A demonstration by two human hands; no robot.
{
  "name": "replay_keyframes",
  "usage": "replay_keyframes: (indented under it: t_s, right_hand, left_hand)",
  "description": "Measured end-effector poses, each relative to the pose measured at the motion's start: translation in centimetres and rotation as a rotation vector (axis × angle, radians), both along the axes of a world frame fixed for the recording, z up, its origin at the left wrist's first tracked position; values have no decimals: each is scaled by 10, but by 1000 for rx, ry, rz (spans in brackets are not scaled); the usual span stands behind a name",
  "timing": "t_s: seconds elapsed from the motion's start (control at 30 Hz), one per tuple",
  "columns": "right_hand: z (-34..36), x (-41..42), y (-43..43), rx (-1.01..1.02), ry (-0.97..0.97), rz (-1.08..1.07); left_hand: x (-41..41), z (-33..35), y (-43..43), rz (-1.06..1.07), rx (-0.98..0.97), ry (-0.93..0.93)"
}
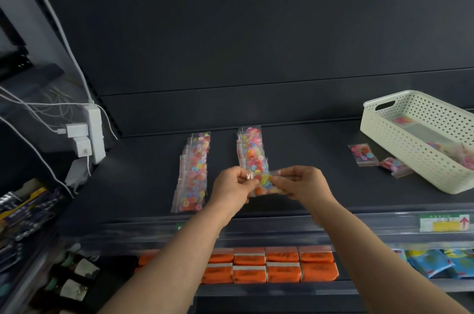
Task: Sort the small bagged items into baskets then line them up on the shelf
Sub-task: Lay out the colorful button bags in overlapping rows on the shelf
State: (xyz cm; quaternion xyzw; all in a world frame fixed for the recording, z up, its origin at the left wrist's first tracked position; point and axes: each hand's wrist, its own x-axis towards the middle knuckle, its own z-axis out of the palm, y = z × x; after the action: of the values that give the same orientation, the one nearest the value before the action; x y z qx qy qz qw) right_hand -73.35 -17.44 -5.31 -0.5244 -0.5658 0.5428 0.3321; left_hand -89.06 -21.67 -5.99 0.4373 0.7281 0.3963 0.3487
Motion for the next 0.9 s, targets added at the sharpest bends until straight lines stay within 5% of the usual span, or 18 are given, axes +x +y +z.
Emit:
replay_keyframes:
  t_s: [0.17, 0.5, 0.63, 0.9]
  right_hand:
    - [-13, -2, 0, -72, -179, 154]
    - [-24, -22, 2, 374, -569, 17]
    - [-27, -24, -2, 660, -739, 166]
    - [-25, -32, 3, 618, -795, 220]
  left_hand:
    - [-8, -14, -5, -19, -49, 230]
    - [-11, -18, 6, 28, -121, 599]
    - [-13, -19, 2, -1, 0, 621]
    - [-21, -18, 8, -177, -63, 564]
